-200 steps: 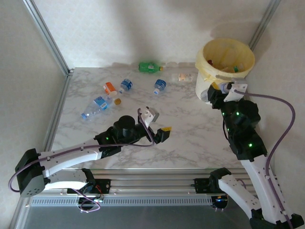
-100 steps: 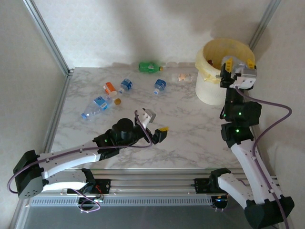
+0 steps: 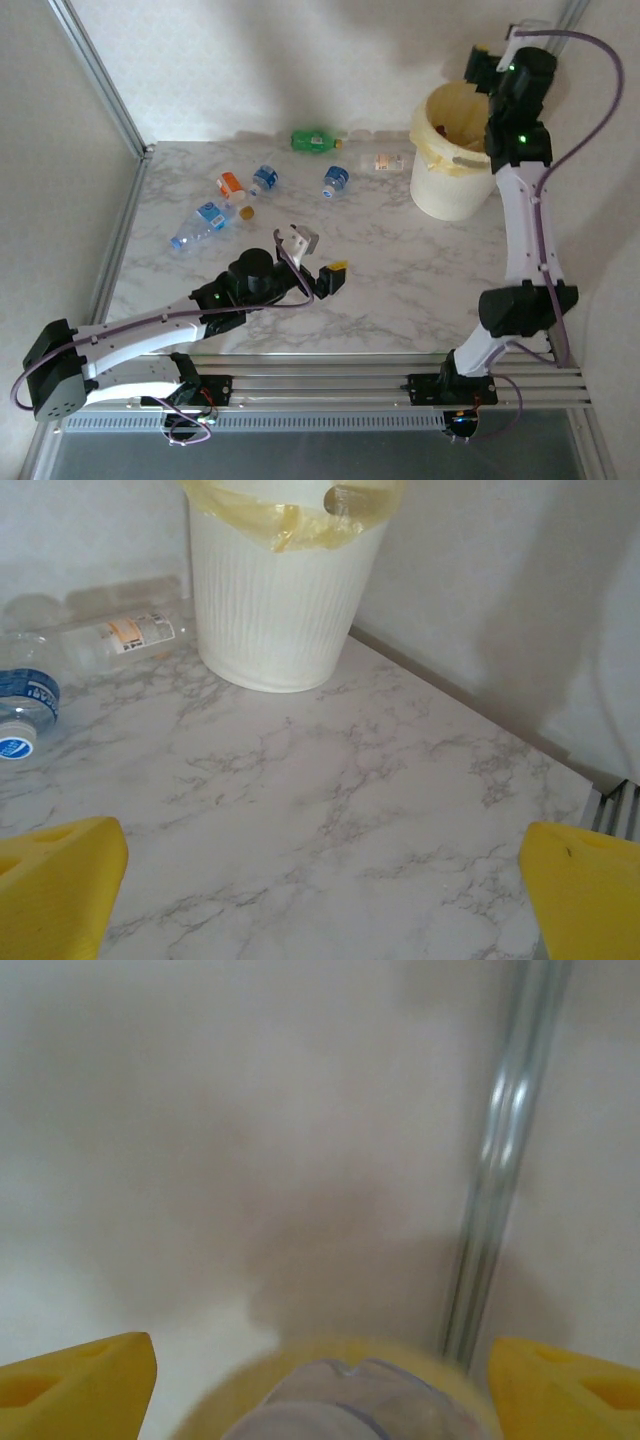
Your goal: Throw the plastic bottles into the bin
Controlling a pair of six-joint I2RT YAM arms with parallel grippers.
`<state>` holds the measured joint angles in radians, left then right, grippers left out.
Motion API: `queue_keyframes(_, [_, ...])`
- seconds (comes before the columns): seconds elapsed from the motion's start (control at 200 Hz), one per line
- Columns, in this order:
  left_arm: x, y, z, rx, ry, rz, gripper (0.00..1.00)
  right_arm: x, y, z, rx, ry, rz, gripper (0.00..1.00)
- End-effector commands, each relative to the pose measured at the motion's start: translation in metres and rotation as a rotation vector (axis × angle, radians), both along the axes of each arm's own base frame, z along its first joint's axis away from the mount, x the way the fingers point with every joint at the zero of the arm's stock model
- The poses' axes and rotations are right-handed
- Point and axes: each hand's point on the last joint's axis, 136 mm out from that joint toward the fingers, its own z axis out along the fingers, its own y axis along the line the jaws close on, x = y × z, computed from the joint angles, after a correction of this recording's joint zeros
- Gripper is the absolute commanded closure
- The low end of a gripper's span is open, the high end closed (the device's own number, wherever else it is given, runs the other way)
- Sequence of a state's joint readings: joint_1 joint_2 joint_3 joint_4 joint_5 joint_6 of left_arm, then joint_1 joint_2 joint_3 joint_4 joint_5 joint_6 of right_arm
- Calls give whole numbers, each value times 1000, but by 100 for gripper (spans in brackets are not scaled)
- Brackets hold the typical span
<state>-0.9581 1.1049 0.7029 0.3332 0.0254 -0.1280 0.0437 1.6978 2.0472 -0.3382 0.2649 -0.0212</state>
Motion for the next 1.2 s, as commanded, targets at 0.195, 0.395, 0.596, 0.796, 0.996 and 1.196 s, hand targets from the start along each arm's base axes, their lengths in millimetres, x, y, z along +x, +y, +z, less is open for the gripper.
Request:
queue_keyframes(0.195, [19, 8, -19, 15, 82, 88, 0, -49, 9, -66, 92, 162, 49, 3])
queue_keyframes(0.395, [33, 6, -25, 19, 119, 118, 0, -83, 26, -60, 137, 174, 147, 1])
queue_keyframes(0.596, [47, 7, -37, 46, 163, 143, 0, -109, 49, -67, 216, 214, 274, 1])
queue_keyframes(0.796, [64, 13, -49, 31, 243, 144, 1, -135, 71, -75, 303, 244, 390, 1])
queue_keyframes(0.996, [88, 13, -65, 87, 318, 154, 3, -162, 87, -88, 368, 279, 465, 1])
queue_keyframes(1.196, [127, 12, -91, 128, 420, 169, 8, -196, 107, -102, 393, 329, 556, 1])
